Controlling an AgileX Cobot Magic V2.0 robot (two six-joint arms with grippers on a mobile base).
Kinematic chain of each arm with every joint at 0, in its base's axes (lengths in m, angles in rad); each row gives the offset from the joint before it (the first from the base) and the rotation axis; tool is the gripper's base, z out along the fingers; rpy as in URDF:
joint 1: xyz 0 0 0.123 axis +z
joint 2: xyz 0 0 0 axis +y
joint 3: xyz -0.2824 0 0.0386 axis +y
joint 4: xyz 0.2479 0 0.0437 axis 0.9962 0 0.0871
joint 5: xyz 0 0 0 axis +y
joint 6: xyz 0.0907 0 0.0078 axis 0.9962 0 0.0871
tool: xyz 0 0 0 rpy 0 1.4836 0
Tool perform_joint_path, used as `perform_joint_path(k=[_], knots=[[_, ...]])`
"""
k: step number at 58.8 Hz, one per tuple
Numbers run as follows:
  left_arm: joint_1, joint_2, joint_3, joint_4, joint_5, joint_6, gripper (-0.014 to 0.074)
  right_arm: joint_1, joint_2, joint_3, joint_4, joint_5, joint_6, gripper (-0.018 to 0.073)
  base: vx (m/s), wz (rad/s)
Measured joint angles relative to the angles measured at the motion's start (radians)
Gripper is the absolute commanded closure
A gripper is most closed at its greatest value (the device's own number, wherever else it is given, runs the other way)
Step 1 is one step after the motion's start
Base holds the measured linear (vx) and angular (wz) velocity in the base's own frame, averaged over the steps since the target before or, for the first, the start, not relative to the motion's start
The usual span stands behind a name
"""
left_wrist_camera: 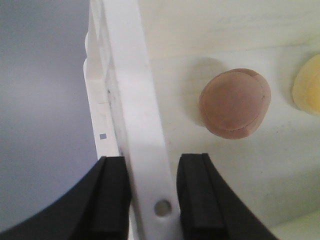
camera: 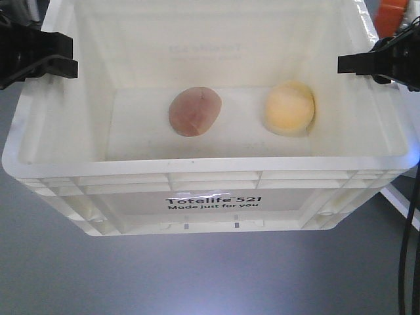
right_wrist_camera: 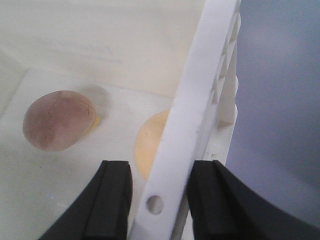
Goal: Place moving items into box and shelve
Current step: 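Hold the crate with both grippers while the base drives away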
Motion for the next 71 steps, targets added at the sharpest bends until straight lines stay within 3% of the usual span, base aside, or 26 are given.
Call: perform_joint_path(k=[39,71], knots=[[0.001,0.000,0.000,0.001,0.000,0.000,0.0603,0.000,0.000,0.000,0.001,0.001,0.000,0.0565,-0.08,0.82],[0.002,0.000,0.000,0.000,0.000,0.000,0.0603,0.000,0.000,0.000,0.000,0.003,0.001,0.0565,-0.05,0.53]])
